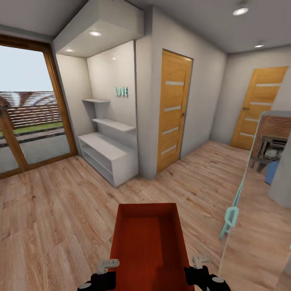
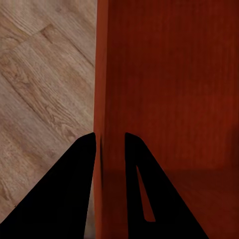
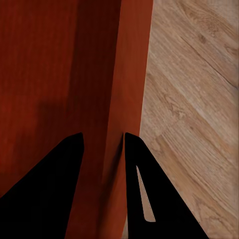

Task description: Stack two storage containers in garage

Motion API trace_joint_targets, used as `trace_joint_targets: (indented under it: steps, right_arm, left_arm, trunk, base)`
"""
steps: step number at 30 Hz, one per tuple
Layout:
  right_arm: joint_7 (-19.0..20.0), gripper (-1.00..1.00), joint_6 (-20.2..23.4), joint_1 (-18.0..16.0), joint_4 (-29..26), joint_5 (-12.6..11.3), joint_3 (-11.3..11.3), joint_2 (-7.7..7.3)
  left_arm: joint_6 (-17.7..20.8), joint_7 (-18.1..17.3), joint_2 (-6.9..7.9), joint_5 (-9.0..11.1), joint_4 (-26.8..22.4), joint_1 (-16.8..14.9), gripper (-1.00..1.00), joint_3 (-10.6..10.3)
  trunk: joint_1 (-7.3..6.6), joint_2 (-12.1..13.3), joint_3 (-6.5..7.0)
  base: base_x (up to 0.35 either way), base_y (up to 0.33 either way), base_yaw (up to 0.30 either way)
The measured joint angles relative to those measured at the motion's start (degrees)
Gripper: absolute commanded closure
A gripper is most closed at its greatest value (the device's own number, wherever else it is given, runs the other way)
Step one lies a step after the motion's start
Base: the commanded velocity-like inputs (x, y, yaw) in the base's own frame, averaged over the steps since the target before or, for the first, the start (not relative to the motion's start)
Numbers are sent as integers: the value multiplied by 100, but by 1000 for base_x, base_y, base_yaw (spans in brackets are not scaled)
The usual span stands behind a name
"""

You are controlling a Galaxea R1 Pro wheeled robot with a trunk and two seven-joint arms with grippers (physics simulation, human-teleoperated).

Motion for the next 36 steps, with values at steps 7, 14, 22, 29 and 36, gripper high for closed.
trace_joint_targets:
  steps: [7,14,22,29,36]
  right_arm:
    - [1,100,2,0,-1,0,-1,-1]
    - [-2,100,3,1,-3,-5,5,-1]
    - [1,100,0,0,-2,0,1,-1]
    - [1,100,0,0,0,0,2,-1]
    - [1,100,1,0,-1,0,1,-1]
  left_arm:
    - [2,1,-1,0,1,0,100,-1]
    - [-1,-1,0,0,1,-1,100,1]
    - [-1,-1,0,0,0,0,100,1]
    - [2,-1,0,0,-1,0,100,1]
    - [1,-1,1,0,0,0,100,-1]
  trunk:
    - [0,0,0]
    - [0,0,0]
    - [0,0,0]
    - [0,0,0]
    - [0,0,0]
  base:
    - [330,0,-27]
    - [330,0,-231]
    - [330,58,-138]
    - [330,85,-5]
    - [330,9,0]
